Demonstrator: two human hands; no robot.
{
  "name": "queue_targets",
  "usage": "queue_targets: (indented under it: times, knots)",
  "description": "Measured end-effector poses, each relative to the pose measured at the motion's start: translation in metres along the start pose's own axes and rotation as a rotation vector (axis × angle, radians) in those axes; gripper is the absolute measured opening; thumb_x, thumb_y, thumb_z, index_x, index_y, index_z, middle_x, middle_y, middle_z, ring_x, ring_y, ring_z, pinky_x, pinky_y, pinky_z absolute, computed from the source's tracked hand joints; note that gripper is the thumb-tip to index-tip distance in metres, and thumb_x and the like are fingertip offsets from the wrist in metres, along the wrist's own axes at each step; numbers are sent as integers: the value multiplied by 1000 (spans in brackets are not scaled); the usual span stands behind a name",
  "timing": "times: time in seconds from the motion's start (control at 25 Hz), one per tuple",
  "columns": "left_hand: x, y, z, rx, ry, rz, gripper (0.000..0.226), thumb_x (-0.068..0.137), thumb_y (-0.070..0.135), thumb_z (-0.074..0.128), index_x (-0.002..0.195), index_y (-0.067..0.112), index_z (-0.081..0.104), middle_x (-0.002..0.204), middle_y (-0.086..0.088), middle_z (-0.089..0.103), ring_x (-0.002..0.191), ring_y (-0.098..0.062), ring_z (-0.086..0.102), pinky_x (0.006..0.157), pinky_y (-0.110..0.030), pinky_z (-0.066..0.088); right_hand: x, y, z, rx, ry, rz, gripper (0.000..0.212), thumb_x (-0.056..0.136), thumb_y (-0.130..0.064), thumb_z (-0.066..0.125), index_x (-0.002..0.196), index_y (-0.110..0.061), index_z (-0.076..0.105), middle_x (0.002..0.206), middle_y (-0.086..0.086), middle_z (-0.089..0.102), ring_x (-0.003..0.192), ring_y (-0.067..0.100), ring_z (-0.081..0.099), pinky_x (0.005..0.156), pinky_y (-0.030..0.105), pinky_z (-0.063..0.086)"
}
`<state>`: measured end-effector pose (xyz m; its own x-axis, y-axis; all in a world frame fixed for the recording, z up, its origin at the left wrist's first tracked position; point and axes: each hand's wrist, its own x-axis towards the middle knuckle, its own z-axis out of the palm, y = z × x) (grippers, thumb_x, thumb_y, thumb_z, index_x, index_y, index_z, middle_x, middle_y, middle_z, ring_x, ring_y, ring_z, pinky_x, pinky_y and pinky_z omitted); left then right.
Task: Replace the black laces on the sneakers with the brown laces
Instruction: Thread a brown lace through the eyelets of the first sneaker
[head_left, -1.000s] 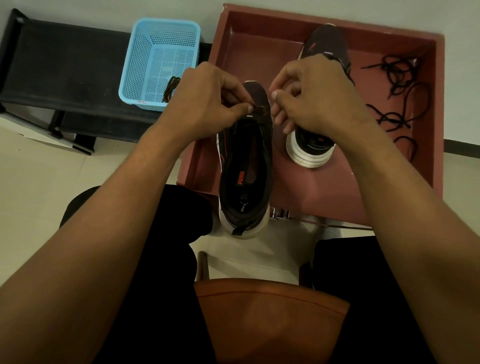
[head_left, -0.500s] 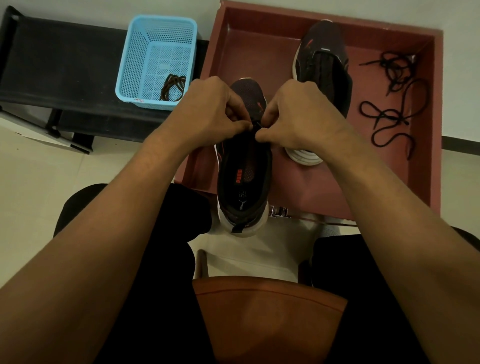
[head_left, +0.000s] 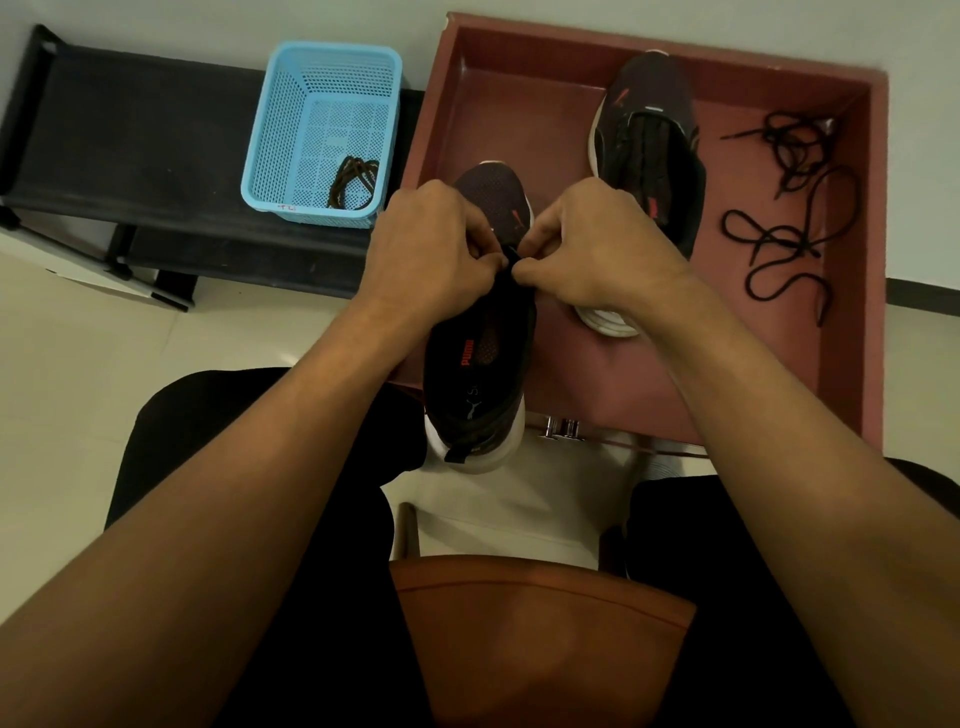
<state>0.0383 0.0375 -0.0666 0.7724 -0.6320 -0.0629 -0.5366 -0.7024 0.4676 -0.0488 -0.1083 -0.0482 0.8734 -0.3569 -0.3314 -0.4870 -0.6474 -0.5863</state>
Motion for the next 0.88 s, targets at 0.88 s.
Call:
queue_targets:
  times: [0.88]
  knots:
    - [8, -11, 5, -24, -33, 13, 16, 80, 38, 88, 94, 31, 84, 92, 4, 75, 85, -12, 63, 78, -31, 52, -1, 4, 18, -3, 60, 8, 12, 94, -17, 75, 102, -24, 81, 101, 4, 75, 91, 18, 72, 84, 31, 61]
